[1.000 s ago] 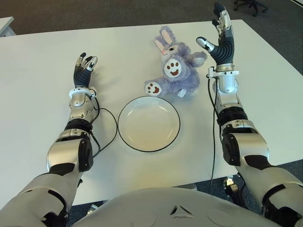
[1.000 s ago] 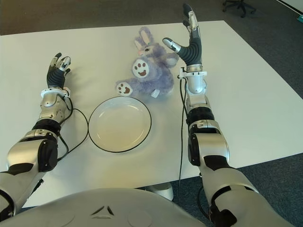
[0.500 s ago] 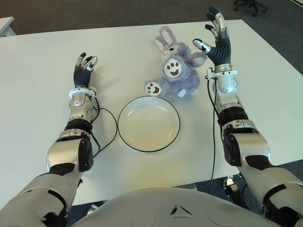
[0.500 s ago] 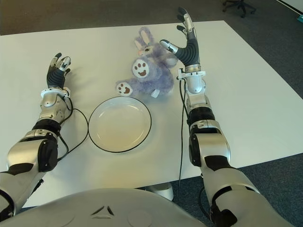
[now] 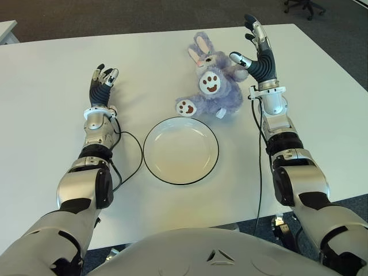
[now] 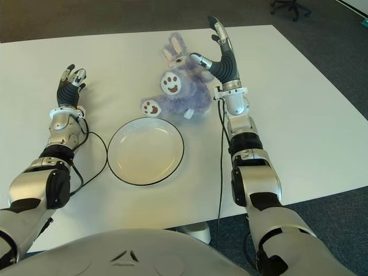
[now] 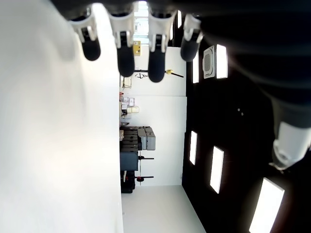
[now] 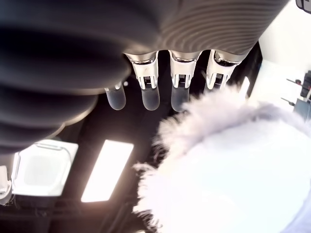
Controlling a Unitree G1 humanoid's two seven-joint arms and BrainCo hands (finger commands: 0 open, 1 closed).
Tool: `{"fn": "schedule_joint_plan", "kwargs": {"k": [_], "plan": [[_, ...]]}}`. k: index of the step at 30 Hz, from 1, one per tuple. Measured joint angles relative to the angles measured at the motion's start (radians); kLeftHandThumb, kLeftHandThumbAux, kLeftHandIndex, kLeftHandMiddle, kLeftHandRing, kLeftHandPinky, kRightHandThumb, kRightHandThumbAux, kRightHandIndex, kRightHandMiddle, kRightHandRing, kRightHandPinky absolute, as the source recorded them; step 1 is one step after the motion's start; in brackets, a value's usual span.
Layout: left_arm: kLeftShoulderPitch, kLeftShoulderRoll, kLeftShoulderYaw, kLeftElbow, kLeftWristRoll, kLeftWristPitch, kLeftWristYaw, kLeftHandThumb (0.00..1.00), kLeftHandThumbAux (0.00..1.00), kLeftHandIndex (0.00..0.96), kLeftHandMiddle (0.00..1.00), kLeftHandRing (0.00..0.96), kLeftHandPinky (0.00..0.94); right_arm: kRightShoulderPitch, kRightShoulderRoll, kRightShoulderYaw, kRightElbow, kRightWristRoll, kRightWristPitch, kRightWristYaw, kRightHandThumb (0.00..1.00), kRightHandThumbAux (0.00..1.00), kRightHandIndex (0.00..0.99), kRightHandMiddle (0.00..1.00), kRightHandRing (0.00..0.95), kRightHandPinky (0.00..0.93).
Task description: Put the doll into the plate.
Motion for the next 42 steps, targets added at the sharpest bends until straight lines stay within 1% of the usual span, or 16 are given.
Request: {"fn": "schedule_joint_plan", "kwargs": {"k": [3, 5, 6, 13, 15, 17, 19, 20, 25, 29, 30, 35, 39, 42], "plan": [[0.000, 0.000, 0.000, 0.000, 0.001, 0.000, 0.002, 0.000, 0.510, 0.083, 0.174, 0.130, 0.019, 0.010, -0.007, 0.013, -0.039, -0.023, 0.026, -0.003, 0.056, 0.449, 0.048, 0.066, 0.079, 0.119], [0.000, 0.000, -0.001, 0.000, 0.002, 0.000, 0.003, 0.000, 0.509, 0.081, 0.176, 0.131, 0.020, 0.018, -0.012, 0.021, -0.062, -0.041, 0.046, -0.006, 0.036, 0.447, 0.056, 0.083, 0.090, 0.104], [0.000, 0.000, -0.001, 0.000, 0.002, 0.000, 0.004, 0.000, 0.508, 0.081, 0.180, 0.136, 0.029, 0.021, -0.015, 0.024, -0.073, -0.050, 0.055, -0.006, 0.009, 0.427, 0.070, 0.085, 0.083, 0.082], [-0.001, 0.000, 0.000, 0.000, 0.001, 0.000, 0.004, 0.000, 0.508, 0.077, 0.186, 0.145, 0.041, 0.033, -0.047, 0.056, -0.107, -0.112, 0.115, -0.014, 0.000, 0.384, 0.081, 0.062, 0.045, 0.036], [-0.002, 0.000, 0.000, 0.000, 0.001, 0.000, 0.004, 0.000, 0.508, 0.076, 0.184, 0.143, 0.040, 0.034, -0.052, 0.061, -0.112, -0.118, 0.126, -0.014, 0.000, 0.376, 0.082, 0.056, 0.037, 0.040], [-0.002, 0.000, 0.000, 0.000, 0.001, 0.000, 0.004, 0.000, 0.510, 0.079, 0.182, 0.141, 0.040, 0.036, -0.057, 0.066, -0.119, -0.124, 0.133, -0.016, 0.000, 0.374, 0.084, 0.052, 0.033, 0.071], [-0.002, 0.000, 0.000, 0.000, 0.001, 0.000, 0.004, 0.000, 0.508, 0.079, 0.180, 0.137, 0.028, 0.037, -0.061, 0.070, -0.123, -0.132, 0.140, -0.019, 0.000, 0.378, 0.086, 0.050, 0.036, 0.092], [-0.002, 0.000, 0.000, 0.000, 0.001, 0.000, 0.004, 0.000, 0.507, 0.083, 0.181, 0.137, 0.032, 0.038, -0.063, 0.073, -0.126, -0.135, 0.143, -0.020, 0.000, 0.383, 0.087, 0.053, 0.046, 0.117], [-0.002, 0.000, 0.000, 0.000, 0.001, 0.000, 0.004, 0.000, 0.507, 0.088, 0.183, 0.139, 0.030, 0.049, -0.067, 0.087, -0.137, -0.152, 0.147, -0.038, 0.000, 0.410, 0.087, 0.054, 0.063, 0.148], [-0.001, 0.000, 0.000, 0.000, 0.001, 0.000, 0.004, 0.000, 0.508, 0.089, 0.185, 0.142, 0.043, 0.058, -0.067, 0.096, -0.150, -0.155, 0.147, -0.041, 0.002, 0.426, 0.087, 0.057, 0.075, 0.145], [-0.001, 0.000, 0.000, 0.000, 0.001, 0.000, 0.004, 0.000, 0.511, 0.088, 0.182, 0.141, 0.047, 0.060, -0.067, 0.098, -0.153, -0.155, 0.147, -0.041, 0.016, 0.459, 0.103, 0.056, 0.069, 0.109], [0.000, 0.000, 0.000, -0.001, 0.002, 0.000, 0.004, 0.000, 0.517, 0.086, 0.178, 0.140, 0.054, 0.065, -0.067, 0.101, -0.175, -0.154, 0.153, -0.040, 0.020, 0.506, 0.120, 0.064, 0.054, 0.052], [0.001, 0.000, 0.000, -0.003, 0.002, 0.000, 0.004, 0.000, 0.518, 0.086, 0.180, 0.142, 0.056, 0.068, -0.067, 0.103, -0.191, -0.154, 0.154, -0.041, 0.015, 0.512, 0.119, 0.069, 0.052, 0.043], [0.002, 0.000, 0.000, -0.005, 0.001, 0.000, 0.004, 0.000, 0.521, 0.087, 0.181, 0.144, 0.066, 0.071, -0.067, 0.104, -0.201, -0.154, 0.161, -0.040, 0.014, 0.502, 0.115, 0.084, 0.066, 0.079]]}}
